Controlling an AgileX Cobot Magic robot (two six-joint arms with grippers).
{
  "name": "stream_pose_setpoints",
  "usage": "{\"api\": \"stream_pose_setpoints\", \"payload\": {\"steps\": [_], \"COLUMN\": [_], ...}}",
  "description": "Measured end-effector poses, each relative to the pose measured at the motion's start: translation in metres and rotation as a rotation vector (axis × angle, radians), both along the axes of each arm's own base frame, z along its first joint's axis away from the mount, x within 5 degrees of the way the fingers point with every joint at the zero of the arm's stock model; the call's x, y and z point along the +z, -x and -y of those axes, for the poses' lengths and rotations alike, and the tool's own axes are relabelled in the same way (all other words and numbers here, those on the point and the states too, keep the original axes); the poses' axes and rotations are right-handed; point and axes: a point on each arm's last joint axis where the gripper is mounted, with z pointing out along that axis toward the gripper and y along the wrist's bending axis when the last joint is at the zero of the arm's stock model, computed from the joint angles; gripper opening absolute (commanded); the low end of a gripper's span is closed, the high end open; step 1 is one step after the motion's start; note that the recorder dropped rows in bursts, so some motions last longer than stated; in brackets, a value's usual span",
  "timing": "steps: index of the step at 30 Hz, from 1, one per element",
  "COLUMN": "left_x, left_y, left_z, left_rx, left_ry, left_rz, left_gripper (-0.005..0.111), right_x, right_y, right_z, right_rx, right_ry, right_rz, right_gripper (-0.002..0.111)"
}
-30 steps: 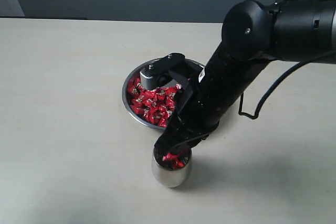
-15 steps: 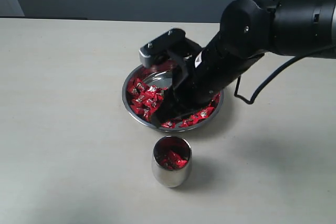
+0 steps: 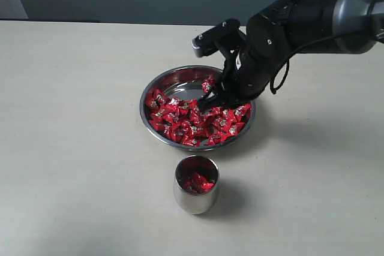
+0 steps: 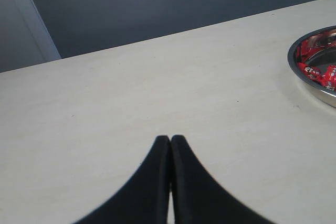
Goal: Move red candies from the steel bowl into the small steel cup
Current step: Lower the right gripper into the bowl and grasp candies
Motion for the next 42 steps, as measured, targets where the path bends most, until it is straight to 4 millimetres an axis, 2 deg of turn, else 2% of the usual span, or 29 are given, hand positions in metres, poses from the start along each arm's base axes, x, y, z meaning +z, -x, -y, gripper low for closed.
{"api": "stream_pose_setpoints", "payload": {"steps": [5, 10, 18, 22, 24, 26, 29, 31, 37, 42], "left_x": [0.000, 0.000, 0.000, 0.000, 0.000, 0.000, 0.000, 0.000, 0.000, 0.000], "left_y": [0.000, 0.000, 0.000, 0.000, 0.000, 0.000, 0.000, 0.000, 0.000, 0.000], "left_z": [0.000, 0.000, 0.000, 0.000, 0.000, 0.000, 0.000, 0.000, 0.000, 0.000], "left_rx": [0.000, 0.000, 0.000, 0.000, 0.000, 0.000, 0.000, 0.000, 0.000, 0.000], "left_ry": [0.000, 0.000, 0.000, 0.000, 0.000, 0.000, 0.000, 0.000, 0.000, 0.000], "left_rz": [0.000, 0.000, 0.000, 0.000, 0.000, 0.000, 0.000, 0.000, 0.000, 0.000], "left_gripper": [0.000, 0.000, 0.000, 0.000, 0.000, 0.000, 0.000, 0.000, 0.000, 0.000], "right_x": [-0.022, -0.034, -0.037, -0.051, -0.054, -0.054, -0.057, -0.059, -0.057, -0.032], "right_y": [-0.002, -0.002, -0.007, -0.010, -0.010, -0.011, -0.012, -0.012, -0.015, -0.019], "right_z": [0.001, 0.000, -0.007, -0.009, -0.010, -0.011, -0.011, -0.012, -0.014, -0.017], "right_rx": [0.022, 0.044, 0.019, 0.013, 0.009, 0.007, 0.006, 0.007, 0.009, 0.016], "right_ry": [0.051, 0.074, 0.027, 0.029, 0.023, 0.013, 0.012, 0.008, -0.017, -0.086], "right_rz": [-0.062, -0.090, -0.093, -0.117, -0.121, -0.113, -0.114, -0.110, -0.077, 0.023], "right_gripper": [0.030, 0.047, 0.048, 0.048, 0.045, 0.035, 0.013, 0.002, -0.001, -0.001]}}
